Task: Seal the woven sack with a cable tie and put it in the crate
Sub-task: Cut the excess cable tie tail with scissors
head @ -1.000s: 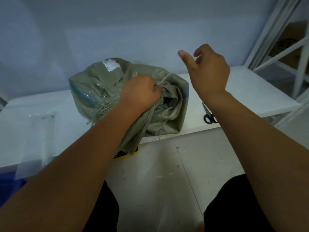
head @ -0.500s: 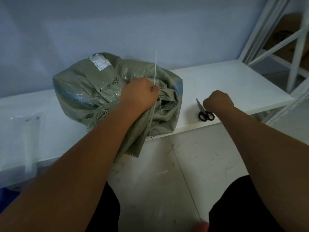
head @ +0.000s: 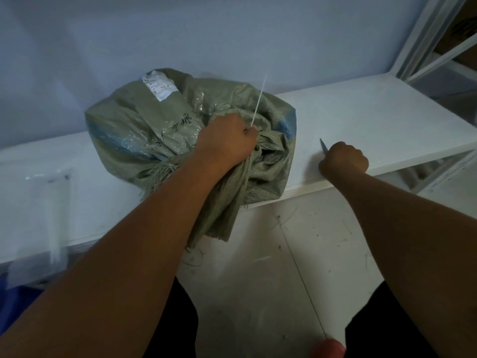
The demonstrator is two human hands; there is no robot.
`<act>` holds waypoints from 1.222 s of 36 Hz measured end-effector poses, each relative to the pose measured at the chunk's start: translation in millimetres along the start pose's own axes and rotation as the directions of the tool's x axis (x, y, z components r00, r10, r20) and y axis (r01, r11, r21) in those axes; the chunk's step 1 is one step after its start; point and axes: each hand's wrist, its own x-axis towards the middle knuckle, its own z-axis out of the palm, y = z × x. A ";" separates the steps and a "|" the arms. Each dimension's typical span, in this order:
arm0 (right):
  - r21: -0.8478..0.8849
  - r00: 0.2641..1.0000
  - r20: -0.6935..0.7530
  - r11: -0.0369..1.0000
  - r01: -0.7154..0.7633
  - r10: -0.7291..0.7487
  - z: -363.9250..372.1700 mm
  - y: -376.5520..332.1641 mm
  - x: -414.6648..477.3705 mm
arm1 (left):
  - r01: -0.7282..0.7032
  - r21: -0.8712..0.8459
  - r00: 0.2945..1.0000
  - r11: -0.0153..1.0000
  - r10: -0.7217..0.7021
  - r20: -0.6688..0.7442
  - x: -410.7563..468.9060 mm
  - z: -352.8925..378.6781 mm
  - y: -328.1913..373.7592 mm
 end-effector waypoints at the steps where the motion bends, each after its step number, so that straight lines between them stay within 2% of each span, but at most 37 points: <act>1: -0.003 1.000 -0.009 1.000 -0.029 0.029 -0.5 0.3 0.9 | -0.003 -0.003 1.000 1.000 0.003 0.005 0.3 0.5 -0.9; 4: 0.006 0.999 0.026 0.999 -0.047 0.047 0.2 4.7 5.9 | -0.010 -0.006 1.000 1.000 0.010 0.024 1.2 3.0 -2.8; 15: 0.032 0.975 0.161 0.988 0.150 -0.153 -11.4 -5.3 5.6 | 0.022 -0.032 0.998 0.999 -0.020 0.059 1.9 7.4 -4.7; 21: -0.012 0.955 0.176 0.970 0.245 -0.239 -7.7 -13.2 0.0 | 0.091 -0.087 0.991 0.992 -0.082 0.105 -3.2 2.3 -2.5; 24: 0.024 0.956 0.193 0.975 0.220 -0.221 -8.0 -10.8 -1.2 | 0.179 -0.212 0.971 0.961 -0.138 0.194 -4.0 -2.3 -0.1; 27: 0.246 0.960 0.241 0.966 0.084 -0.145 -9.9 -8.5 1.5 | 0.216 -0.245 0.960 0.945 -0.160 0.230 -5.3 -8.2 2.8; 29: 0.459 0.951 0.298 0.887 -0.061 -0.089 -13.5 -8.7 1.0 | 0.224 -0.270 0.960 0.937 -0.164 0.226 -7.0 -12.3 3.9; 31: 0.642 0.924 0.370 0.745 -0.178 -0.098 -18.5 -12.7 -2.1 | 0.241 -0.281 0.954 0.929 -0.172 0.247 -9.2 -17.5 3.8; 34: 0.810 0.897 0.413 0.514 -0.283 -0.156 -29.6 -23.9 -9.7 | 0.274 -0.316 0.943 0.908 -0.189 0.273 -12.1 -27.0 1.4; 37: 0.900 0.893 0.383 0.314 -0.303 -0.236 -47.3 -38.3 -17.4 | 0.258 -0.399 0.954 0.880 -0.166 0.251 -19.4 -37.8 -2.6; 40: 0.939 0.893 0.340 0.052 -0.340 -0.296 -68.4 -55.8 -26.5 | 0.222 -0.480 0.973 0.849 -0.157 0.171 -28.3 -51.9 -9.9; 41: 0.944 0.898 0.313 -0.005 -0.330 -0.310 -76.5 -63.5 -31.7 | 0.205 -0.510 0.978 0.835 -0.159 0.134 -30.5 -57.3 -12.7; 44: 0.965 0.902 0.207 -0.073 -0.252 -0.379 -107.7 -93.0 -63.5 | 0.157 -0.587 0.984 0.794 -0.175 0.027 -35.2 -75.5 -20.0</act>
